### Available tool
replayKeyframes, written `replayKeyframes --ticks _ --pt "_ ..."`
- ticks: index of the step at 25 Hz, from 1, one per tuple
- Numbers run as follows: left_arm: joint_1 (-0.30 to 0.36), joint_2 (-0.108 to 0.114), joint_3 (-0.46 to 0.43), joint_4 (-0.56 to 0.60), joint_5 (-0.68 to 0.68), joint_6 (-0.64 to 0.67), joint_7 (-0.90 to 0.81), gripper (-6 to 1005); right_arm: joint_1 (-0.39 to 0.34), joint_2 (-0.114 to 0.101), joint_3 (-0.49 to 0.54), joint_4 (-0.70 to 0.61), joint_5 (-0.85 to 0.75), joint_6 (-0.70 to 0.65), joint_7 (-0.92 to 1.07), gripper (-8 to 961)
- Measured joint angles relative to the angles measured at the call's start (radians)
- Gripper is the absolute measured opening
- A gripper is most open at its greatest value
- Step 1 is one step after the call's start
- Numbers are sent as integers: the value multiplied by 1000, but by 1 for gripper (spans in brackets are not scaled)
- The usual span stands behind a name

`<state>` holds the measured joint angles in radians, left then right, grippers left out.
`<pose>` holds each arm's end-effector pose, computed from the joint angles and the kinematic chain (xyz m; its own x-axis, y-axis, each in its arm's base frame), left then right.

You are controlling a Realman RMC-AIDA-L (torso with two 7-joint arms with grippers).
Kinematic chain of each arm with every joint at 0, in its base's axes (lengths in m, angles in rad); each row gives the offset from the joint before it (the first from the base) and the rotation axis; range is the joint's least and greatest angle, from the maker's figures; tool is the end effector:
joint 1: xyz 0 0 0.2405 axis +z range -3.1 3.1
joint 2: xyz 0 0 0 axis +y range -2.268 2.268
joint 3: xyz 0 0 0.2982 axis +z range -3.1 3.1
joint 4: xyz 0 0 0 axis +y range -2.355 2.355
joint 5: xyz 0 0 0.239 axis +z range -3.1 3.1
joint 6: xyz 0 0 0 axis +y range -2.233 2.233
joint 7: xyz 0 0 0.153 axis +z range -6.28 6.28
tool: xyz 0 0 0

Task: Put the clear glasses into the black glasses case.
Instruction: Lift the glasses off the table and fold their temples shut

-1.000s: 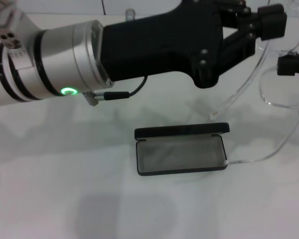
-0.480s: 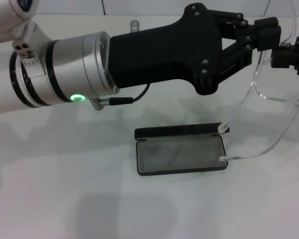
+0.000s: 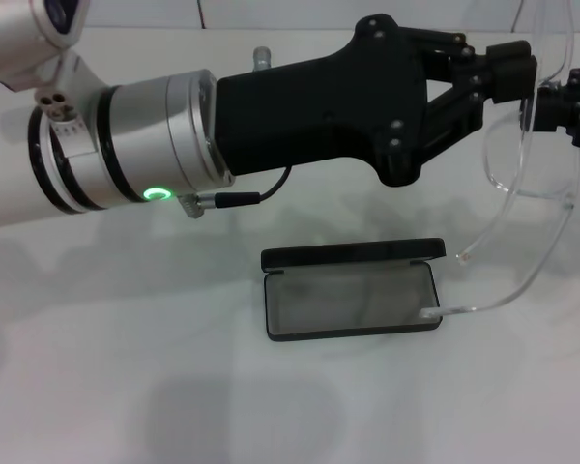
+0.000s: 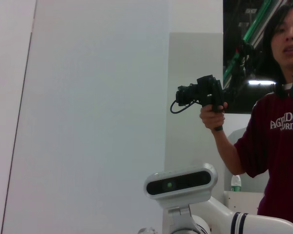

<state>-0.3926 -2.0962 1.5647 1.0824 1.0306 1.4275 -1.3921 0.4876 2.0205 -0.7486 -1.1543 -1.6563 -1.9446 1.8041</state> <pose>-0.1194 0.3392 -0.0469 0.5390 0.0407 0.8413 0.0665 -0.9978 0.0056 0.2131 0.3560 0.0941 0.7539 -0.1904 -0.6288 -0.2520 -0.9677 -0.0091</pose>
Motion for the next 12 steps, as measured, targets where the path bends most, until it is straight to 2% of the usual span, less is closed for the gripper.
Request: replayKeyframes --ticks 12 --pt "3 1 2 -2 -36 18 2 56 -5 -3 -3 17 -3 13 -3 115"
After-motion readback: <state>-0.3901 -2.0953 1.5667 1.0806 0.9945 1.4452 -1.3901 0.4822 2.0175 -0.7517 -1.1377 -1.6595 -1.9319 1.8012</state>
